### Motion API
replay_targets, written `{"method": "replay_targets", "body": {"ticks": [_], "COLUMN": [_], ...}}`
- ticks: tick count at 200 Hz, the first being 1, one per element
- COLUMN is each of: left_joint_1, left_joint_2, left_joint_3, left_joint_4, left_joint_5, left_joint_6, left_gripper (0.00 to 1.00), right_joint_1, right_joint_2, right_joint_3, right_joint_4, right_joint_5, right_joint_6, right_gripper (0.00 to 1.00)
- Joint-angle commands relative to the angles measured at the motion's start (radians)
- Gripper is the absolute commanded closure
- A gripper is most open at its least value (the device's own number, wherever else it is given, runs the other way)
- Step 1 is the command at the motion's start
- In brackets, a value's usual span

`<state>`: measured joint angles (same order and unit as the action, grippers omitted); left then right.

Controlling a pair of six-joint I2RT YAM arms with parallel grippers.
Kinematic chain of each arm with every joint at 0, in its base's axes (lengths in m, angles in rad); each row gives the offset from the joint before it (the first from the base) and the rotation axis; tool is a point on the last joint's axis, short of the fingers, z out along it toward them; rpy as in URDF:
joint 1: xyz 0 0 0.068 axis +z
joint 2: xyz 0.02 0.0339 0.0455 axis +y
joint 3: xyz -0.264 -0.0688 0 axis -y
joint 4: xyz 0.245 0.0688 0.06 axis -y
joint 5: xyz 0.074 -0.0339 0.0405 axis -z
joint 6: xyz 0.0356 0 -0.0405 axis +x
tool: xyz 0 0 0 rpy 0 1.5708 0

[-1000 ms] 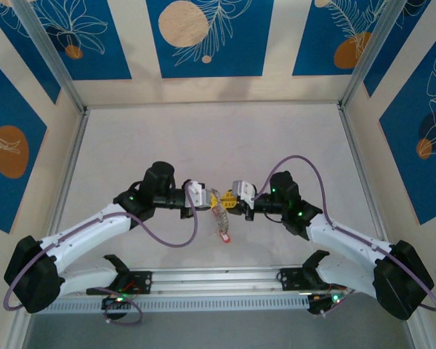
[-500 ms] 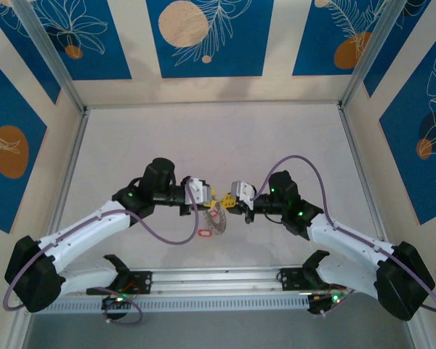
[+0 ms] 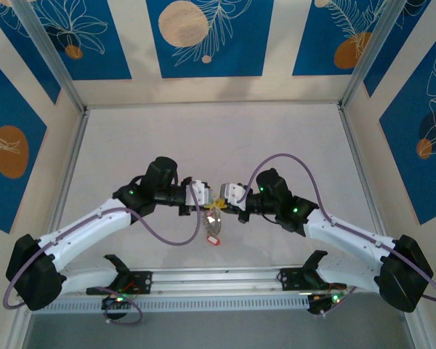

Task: Put the keys on the keyring

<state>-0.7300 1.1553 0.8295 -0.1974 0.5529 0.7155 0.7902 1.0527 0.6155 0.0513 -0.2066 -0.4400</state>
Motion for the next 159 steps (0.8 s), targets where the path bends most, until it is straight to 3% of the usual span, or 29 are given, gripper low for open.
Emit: {"method": "replay_targets", "body": {"ticks": [1, 75, 92, 159], "left_joint_1": [-0.008, -0.018, -0.019, -0.02], "left_joint_2": [0.013, 0.05, 0.051, 0.044], "left_joint_3": [0.04, 0.076, 0.077, 0.073], "left_joint_4": [-0.067, -0.124, -0.122, -0.112], "left_joint_5": [-0.05, -0.098, -0.072, 0.062], "left_joint_6": [0.051, 0.064, 0.068, 0.073], "left_gripper": [0.82, 0.77, 0.81, 0.82], "right_joint_1": [0.01, 0.024, 0.033, 0.044], "right_joint_2": [-0.005, -0.01, -0.004, 0.005], "right_joint_3": [0.042, 0.045, 0.045, 0.024], "right_joint_4": [-0.004, 0.009, 0.018, 0.086], "right_joint_5": [-0.004, -0.018, -0.018, 0.007], "right_joint_6": [-0.026, -0.045, -0.052, -0.041], "right_gripper": [1.0, 1.0, 1.0, 1.0]}}
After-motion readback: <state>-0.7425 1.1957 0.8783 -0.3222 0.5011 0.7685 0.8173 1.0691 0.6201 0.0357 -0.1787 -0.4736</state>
